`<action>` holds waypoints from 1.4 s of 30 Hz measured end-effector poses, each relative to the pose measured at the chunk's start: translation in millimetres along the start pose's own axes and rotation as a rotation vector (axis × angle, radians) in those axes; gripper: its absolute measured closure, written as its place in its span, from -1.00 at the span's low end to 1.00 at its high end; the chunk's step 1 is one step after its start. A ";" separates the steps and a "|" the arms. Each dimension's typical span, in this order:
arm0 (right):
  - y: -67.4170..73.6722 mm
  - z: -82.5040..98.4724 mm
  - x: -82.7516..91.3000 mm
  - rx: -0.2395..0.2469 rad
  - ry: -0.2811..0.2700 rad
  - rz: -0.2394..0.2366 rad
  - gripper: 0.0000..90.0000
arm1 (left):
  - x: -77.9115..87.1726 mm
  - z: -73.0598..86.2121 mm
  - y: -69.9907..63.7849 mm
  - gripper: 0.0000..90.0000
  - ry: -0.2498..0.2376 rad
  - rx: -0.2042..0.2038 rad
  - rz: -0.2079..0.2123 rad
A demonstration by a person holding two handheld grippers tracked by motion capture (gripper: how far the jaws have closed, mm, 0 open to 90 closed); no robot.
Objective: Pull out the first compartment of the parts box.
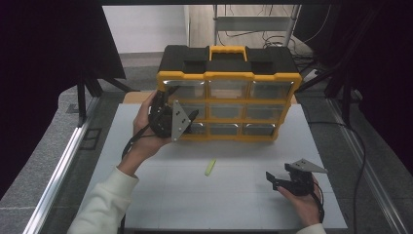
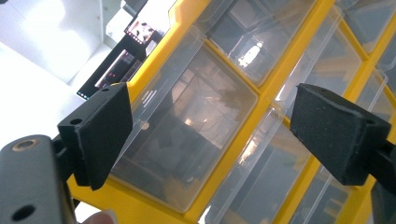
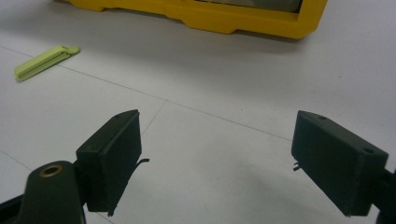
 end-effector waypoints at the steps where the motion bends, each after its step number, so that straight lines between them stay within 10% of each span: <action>1: 0.1 0.0 0.0 0.000 0.000 0.000 -0.64 | -0.4 0.0 0.5 -0.70 0.003 -0.004 -0.002; 42: -0.1 0.1 -0.4 -0.003 0.001 0.001 -0.64 | -16.1 0.9 9.7 -0.66 0.025 -0.052 -0.049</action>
Point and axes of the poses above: each handheld gripper's, and its own axes: x roughly backward along the jaws, z roughly out of its underside, y roughly to its left, the point moved 4 cm from there along -x, roughly forward along the jaws, and after that the axes turned 1 degree about -y, right-handed, at the moved point
